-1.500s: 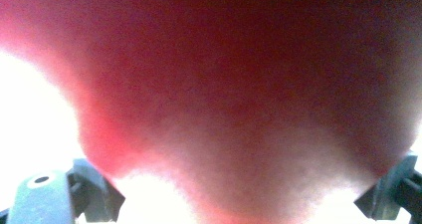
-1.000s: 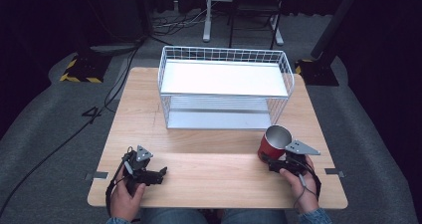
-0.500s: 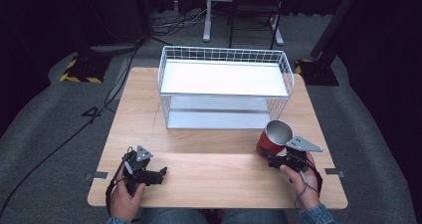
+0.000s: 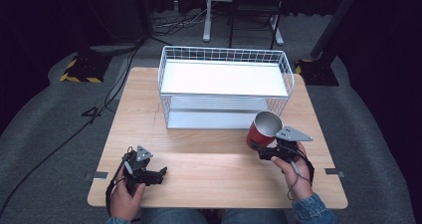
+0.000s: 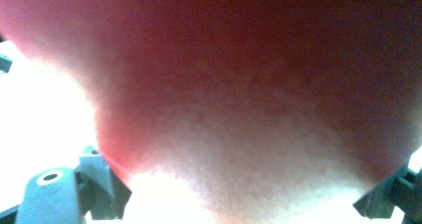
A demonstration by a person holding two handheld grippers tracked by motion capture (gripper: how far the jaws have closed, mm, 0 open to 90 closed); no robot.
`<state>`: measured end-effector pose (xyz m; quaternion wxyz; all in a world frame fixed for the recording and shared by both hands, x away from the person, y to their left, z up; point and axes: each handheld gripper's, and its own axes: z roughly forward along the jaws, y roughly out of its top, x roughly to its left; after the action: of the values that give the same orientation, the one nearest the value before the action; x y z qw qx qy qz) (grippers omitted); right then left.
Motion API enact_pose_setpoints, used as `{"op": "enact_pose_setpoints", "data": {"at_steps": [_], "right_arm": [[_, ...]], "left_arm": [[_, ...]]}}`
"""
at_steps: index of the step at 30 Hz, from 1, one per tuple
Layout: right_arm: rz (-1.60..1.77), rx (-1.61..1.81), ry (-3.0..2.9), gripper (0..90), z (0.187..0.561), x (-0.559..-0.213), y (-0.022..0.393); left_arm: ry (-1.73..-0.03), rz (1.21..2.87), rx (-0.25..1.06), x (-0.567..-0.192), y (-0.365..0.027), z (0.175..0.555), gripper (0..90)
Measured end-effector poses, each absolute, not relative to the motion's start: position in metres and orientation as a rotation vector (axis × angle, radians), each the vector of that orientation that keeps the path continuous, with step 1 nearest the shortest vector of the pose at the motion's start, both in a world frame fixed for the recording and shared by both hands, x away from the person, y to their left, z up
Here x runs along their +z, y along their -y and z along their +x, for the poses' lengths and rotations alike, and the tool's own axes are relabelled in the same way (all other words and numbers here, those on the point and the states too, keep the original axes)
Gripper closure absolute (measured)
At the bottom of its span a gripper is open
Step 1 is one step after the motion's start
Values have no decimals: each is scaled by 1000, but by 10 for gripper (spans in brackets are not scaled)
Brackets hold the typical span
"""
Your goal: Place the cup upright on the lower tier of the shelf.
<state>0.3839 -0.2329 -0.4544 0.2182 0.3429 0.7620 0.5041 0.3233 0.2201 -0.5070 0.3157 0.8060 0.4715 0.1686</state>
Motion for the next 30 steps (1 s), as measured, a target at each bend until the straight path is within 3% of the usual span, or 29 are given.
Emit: {"op": "enact_pose_setpoints", "data": {"at_steps": [30], "right_arm": [[905,1381,-2206,163,449,-455,148]], "left_arm": [[-1242,2123,444,-507,-220,323,1]]}}
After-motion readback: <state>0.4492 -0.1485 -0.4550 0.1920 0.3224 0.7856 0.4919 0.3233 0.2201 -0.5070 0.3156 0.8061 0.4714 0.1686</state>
